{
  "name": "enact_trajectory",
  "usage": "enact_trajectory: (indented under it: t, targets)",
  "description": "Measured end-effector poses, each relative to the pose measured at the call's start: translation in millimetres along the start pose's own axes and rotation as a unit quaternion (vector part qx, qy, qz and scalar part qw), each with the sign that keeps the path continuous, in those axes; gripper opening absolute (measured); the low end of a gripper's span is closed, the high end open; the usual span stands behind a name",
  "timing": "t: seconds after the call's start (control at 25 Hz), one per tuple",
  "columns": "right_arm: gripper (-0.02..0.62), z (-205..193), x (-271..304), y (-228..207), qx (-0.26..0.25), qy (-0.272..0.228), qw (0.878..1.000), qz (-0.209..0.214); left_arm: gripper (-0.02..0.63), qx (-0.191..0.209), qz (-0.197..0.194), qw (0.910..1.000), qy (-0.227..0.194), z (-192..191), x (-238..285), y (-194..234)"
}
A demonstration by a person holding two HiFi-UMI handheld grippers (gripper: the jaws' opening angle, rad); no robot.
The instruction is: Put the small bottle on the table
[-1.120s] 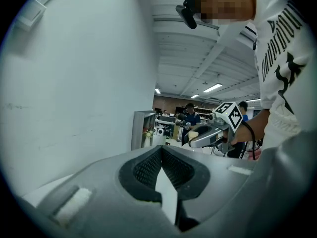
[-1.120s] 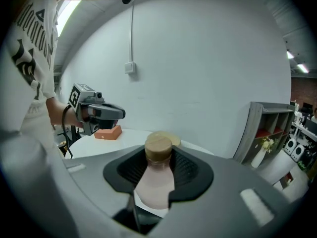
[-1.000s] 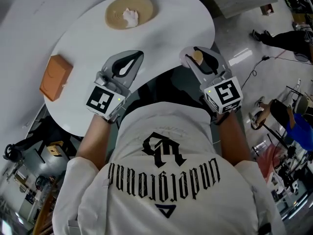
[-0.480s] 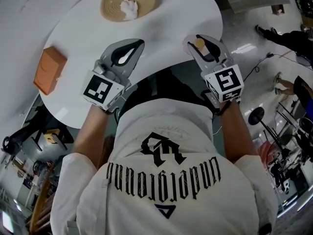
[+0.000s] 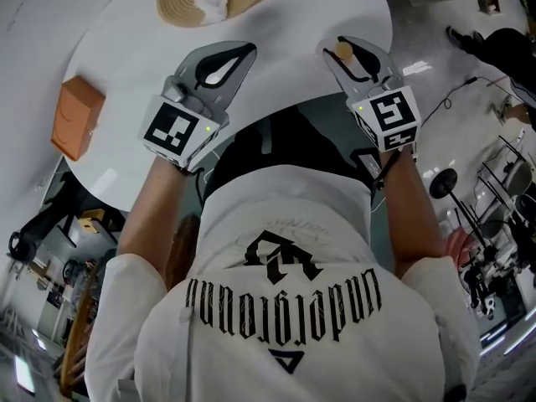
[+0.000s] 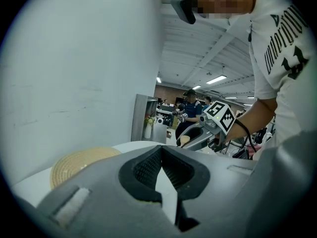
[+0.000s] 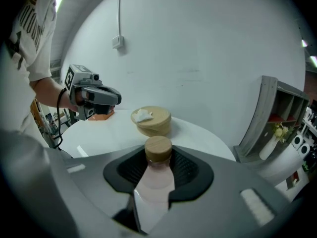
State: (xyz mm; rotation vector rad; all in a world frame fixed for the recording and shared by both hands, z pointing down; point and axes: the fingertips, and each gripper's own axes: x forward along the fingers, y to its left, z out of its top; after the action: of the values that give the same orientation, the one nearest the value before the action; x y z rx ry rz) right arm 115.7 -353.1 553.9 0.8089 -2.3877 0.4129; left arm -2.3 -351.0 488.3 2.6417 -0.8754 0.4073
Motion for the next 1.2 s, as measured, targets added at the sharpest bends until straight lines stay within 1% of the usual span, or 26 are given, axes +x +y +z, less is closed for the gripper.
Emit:
enact_trajectory:
  t: [0.16,0.36,0.76,0.88,1.2]
  targets:
    - [0.135,-12.5,11.7,-9.4,0.0,0.008,1.0,0.0,0.006,-0.007,0.0,1.0,0.006,-10.4,11.5,6.2]
    - [0.135,-23.4,23.4,-15.1,0.0,0.011,1.0,0.001,0.006,0.005,-0.01,0.9998,0.018,-23.2,22.1,5.3]
    - [0.137,-37.0,43.6,-25.0,-0.006,0.019,1.0,0.005,0.006,0.001,-0.015,0.9996,0.025,-33.9,43.6,11.2]
    - [0.137,-40.3,47.0,-22.6,-0.005,0.024,1.0,0.011,0.006,-0.003,-0.019,0.9995,0.025,-36.7,45.5,9.9]
    - [0.138,-45.6,52.3,-25.7,-0.004,0.026,1.0,0.01,0.006,-0.01,-0.02,0.9991,0.035,-44.8,46.2,7.7]
